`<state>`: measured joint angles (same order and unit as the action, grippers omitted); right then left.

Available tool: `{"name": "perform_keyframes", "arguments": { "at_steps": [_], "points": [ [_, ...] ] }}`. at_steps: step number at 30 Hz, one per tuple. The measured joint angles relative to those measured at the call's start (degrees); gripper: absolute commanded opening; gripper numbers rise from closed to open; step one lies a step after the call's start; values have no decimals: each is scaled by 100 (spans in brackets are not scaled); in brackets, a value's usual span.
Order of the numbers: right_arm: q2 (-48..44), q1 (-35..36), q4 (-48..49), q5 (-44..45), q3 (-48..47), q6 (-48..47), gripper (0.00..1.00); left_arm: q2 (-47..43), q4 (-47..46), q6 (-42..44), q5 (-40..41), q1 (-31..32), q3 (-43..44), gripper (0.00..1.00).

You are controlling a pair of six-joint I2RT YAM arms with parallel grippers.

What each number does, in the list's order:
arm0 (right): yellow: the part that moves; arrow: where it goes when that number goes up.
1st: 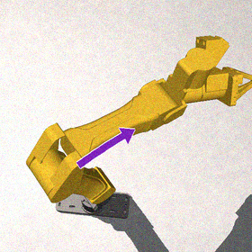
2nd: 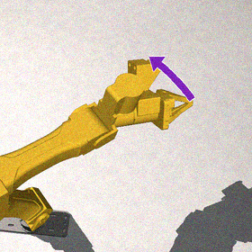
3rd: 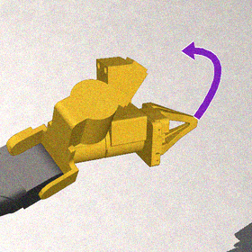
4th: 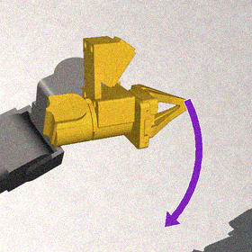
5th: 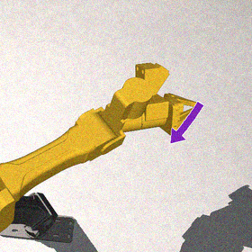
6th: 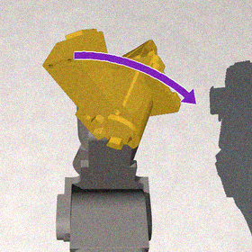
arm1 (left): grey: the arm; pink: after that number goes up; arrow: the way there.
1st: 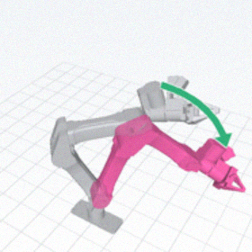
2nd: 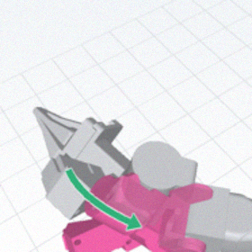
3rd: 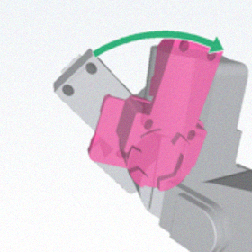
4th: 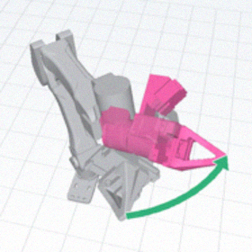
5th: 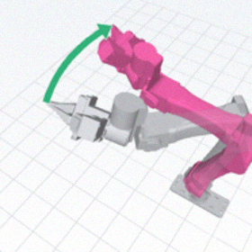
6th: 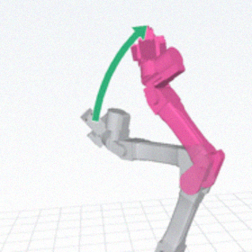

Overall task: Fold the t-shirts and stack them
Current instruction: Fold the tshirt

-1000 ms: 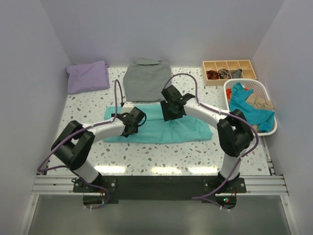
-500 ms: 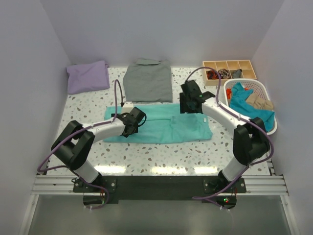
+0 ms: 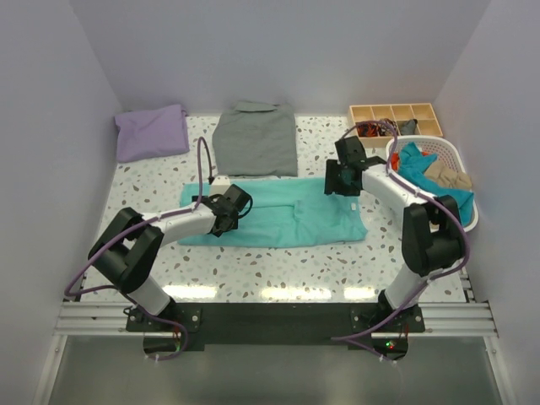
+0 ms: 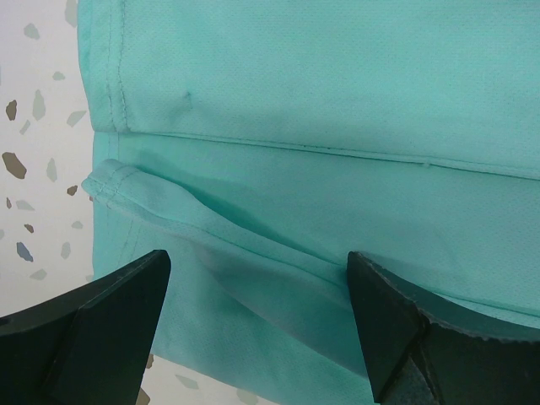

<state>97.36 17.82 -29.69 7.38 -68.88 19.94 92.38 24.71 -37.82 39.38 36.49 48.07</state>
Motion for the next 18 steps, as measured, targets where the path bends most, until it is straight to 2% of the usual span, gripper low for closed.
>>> {"name": "perform_keyframes", "arguments": {
  "at_steps": [9,14,16,18],
  "points": [
    [181,-256,278,-737,83,50,43,0,0,0,-2,0,0,91],
    [313,-367,337,-1082,90,66,41,0,0,7,-4,0,0,91],
    [339,-389,334,-1150,90,68,37,7,-2,11,-4,0,0,91],
    [348,-402,317,-1174,90,79,28,11,-9,20,-4,0,2,91]
  ]
}}
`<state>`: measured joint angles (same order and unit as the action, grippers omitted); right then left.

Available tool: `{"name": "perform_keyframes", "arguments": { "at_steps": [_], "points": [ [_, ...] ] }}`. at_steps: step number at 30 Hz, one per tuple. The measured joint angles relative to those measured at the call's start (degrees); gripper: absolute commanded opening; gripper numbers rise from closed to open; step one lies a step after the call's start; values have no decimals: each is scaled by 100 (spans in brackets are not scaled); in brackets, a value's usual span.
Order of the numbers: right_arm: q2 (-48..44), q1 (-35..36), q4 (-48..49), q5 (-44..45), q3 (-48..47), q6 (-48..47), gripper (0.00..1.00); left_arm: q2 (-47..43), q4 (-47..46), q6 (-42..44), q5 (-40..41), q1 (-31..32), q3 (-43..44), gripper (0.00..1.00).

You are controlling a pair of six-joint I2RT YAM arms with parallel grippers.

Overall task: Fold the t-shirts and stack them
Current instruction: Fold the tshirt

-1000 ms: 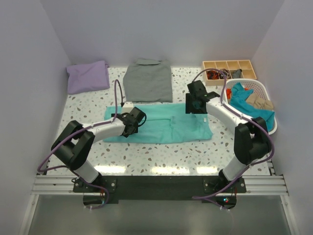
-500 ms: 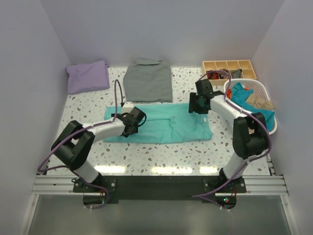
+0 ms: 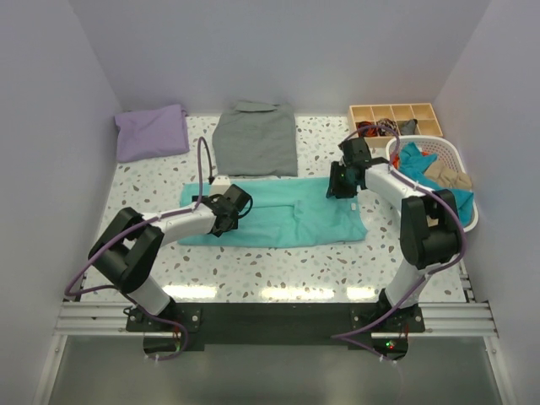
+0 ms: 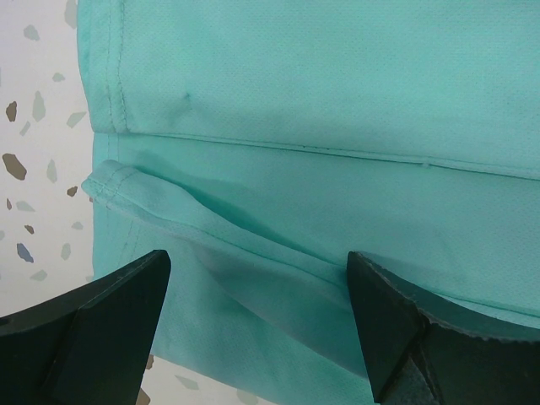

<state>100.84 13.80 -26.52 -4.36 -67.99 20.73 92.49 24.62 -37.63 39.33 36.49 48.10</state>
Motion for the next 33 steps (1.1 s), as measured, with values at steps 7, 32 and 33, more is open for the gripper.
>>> {"name": "perform_keyframes", "arguments": {
  "at_steps": [7,32,33],
  "points": [
    [0,-13,7,-140,0,13,0,48,-28,83,2,0,37,91],
    [-649,-37,702,581,608,-44,51,61,-44,76,22,0,44,91],
    [-570,-37,708,658,608,-37,52,61,-44,72,31,0,44,91]
  ]
}}
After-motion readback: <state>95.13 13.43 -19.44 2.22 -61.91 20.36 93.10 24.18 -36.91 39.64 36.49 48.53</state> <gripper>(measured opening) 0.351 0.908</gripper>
